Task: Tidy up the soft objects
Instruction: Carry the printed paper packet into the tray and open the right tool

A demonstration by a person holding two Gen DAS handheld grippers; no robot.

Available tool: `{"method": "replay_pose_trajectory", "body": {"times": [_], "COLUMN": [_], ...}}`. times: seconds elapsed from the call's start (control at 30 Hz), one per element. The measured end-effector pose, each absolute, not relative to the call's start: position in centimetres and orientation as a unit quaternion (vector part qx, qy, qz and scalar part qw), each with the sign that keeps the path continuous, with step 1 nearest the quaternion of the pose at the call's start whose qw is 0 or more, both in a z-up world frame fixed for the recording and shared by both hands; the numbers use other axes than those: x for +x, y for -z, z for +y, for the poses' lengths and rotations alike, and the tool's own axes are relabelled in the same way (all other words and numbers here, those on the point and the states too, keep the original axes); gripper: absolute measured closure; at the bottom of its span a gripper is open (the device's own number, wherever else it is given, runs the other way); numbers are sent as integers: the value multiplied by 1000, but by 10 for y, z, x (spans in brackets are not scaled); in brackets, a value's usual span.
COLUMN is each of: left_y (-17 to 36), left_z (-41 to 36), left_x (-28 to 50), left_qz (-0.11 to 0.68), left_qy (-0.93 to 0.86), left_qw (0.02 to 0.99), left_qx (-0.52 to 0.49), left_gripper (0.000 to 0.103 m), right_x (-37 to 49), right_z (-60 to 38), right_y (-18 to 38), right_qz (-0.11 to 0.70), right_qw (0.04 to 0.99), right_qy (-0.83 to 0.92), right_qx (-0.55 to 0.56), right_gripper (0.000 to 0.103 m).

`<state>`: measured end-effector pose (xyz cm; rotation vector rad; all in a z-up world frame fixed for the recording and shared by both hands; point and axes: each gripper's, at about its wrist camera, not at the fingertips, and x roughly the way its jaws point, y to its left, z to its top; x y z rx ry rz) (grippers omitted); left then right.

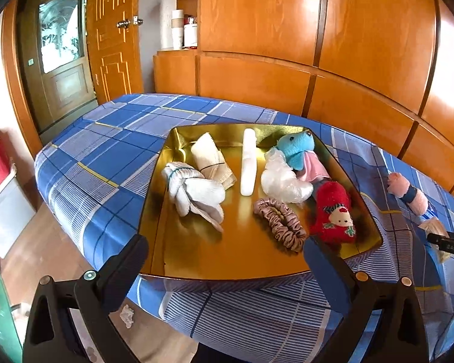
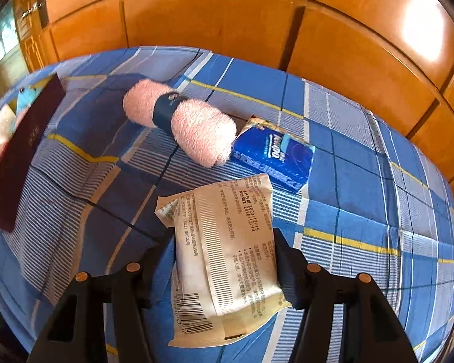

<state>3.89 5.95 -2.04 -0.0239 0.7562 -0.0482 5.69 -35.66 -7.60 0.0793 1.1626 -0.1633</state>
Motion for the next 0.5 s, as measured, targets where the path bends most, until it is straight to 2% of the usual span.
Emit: {"method": "replay_pose_trajectory", "body": {"times": [0.27, 0.5], "left_y": [26, 31], "left_z": [66, 76], "left_x": [38, 37], "left_qz": [372, 386], "left_qy": [30, 19], "left_qw": [927, 922], "left_qx": [-23, -36], "left_gripper": [0, 0], "right_x": [45, 46], "right_z": [-353, -329], "right_y": [41, 37], "right_qz": [508, 502], "right_qw": [856, 861], "right_qy": [82, 58], "right_qx": [49, 51], "right_gripper": [43, 43]}}
